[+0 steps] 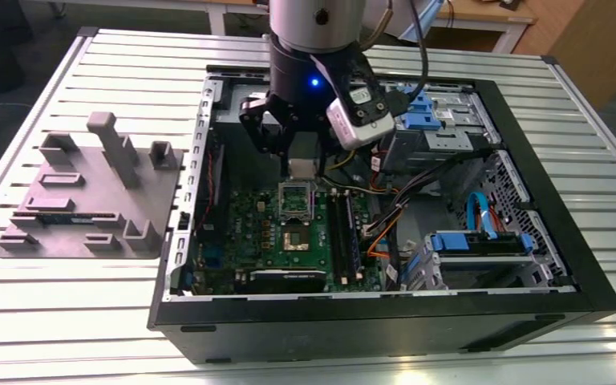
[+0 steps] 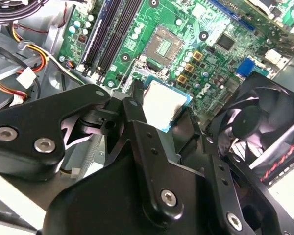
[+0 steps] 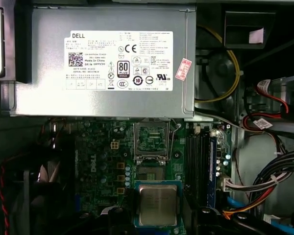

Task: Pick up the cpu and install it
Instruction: 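Place the cpu into insertion slot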

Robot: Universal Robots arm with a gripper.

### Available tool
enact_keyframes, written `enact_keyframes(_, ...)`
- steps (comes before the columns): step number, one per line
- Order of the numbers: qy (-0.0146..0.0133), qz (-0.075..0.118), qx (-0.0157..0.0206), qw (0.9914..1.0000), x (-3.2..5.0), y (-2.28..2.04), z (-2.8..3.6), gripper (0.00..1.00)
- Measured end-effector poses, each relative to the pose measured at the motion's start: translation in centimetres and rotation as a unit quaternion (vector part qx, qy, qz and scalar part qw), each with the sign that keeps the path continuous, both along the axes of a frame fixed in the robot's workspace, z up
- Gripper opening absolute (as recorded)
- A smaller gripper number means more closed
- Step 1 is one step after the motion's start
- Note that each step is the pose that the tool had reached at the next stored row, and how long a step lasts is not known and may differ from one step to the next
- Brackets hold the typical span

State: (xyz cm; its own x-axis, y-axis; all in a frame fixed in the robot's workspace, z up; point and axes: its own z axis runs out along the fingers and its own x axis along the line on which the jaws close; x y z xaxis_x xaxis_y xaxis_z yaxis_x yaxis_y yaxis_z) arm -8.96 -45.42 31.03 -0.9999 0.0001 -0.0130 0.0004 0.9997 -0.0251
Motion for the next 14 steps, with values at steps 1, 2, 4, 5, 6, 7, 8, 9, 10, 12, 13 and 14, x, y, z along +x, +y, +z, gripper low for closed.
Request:
enact_keyframes(1,0.0,0.001,0.0,1.0,0.0,0.0,-0.18,0.47)
enact_keyframes(2,0.0,0.001,0.0001,1.0,0.0,0.0,-0.37,0.47)
enact_keyframes(4,0.0,0.001,0.0001,1.0,0.0,0.0,-0.74,0.47)
enact_keyframes(5,0.0,0.001,0.0001,1.0,0.0,0.0,-0.91,0.47)
enact_keyframes(6,0.0,0.001,0.0,1.0,0.0,0.0,-1.09,0.47)
enact_keyframes(7,0.0,0.001,0.0,1.0,0.0,0.0,-1.27,0.47)
enact_keyframes(8,0.0,0.001,0.0001,1.0,0.0,0.0,-1.45,0.47)
enact_keyframes(9,0.0001,0.001,0.0001,1.0,0.0,0.0,-1.64,0.47)
enact_keyframes(10,0.0001,0.001,0.0001,1.0,0.0,0.0,-1.78,0.47)
enact_keyframes(12,0.0002,0.001,0.0,1.0,0.0,0.0,-1.82,0.47)
enact_keyframes(13,0.0002,0.001,-0.0001,1.0,0.0,0.0,-1.82,0.47)
enact_keyframes(14,0.0002,0.001,0.0,1.0,0.0,0.0,-1.82,0.47)
